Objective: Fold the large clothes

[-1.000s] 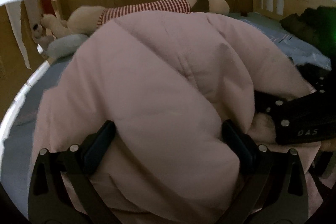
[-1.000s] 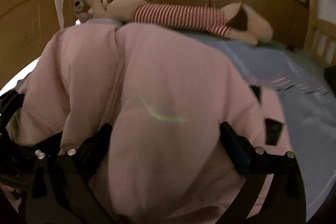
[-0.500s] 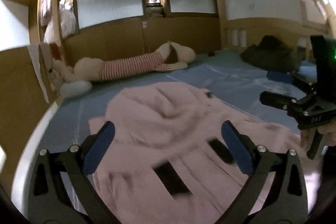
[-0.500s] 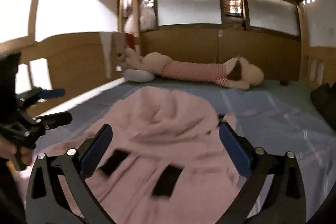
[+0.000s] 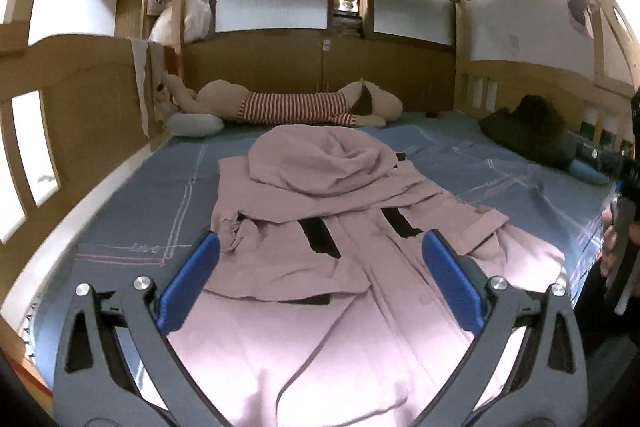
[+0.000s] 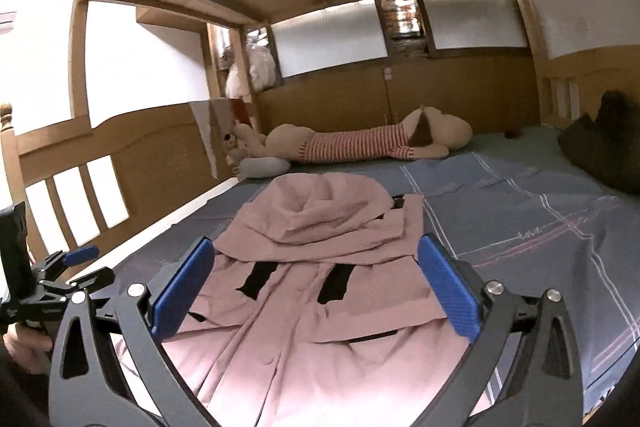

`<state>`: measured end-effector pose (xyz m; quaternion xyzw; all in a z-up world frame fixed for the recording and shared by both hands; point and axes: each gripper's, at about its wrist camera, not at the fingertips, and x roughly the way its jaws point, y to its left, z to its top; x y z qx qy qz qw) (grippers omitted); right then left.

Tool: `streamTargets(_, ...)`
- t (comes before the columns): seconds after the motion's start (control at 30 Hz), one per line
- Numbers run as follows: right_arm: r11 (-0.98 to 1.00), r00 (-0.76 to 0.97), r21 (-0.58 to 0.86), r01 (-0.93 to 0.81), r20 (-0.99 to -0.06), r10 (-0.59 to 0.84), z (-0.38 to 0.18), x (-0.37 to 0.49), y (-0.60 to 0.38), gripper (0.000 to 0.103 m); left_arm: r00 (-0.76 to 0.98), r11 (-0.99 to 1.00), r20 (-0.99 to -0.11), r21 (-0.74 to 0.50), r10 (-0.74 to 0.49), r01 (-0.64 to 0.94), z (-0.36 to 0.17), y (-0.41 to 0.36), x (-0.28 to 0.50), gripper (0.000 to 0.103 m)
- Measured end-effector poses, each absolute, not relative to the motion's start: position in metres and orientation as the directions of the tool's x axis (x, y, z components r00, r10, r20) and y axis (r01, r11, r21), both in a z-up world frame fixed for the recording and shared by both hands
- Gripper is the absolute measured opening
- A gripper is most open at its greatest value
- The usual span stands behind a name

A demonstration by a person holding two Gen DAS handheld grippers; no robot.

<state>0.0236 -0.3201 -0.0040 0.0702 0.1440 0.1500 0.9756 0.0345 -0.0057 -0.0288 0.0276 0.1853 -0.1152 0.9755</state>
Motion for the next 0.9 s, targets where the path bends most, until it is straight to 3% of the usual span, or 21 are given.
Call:
streamTargets(0.63,0.928,0.914,-0.049,-0.369,-0.201,0.353,0.018,-0.067,-0.299,0.102,0.921,0.948,-0.342,0.181,-0.188,0.26,-0.015,-0.022,-0.05,0.101)
streamTargets(0.9,0.851,0.889,-0.281,-0.444,-0.252,0.381,0.011,-0.104,-0.259,0.102,0.911,0.904,-0.375,0.307,-0.173,0.298,-0.019,-0.033,-0.073,0.101)
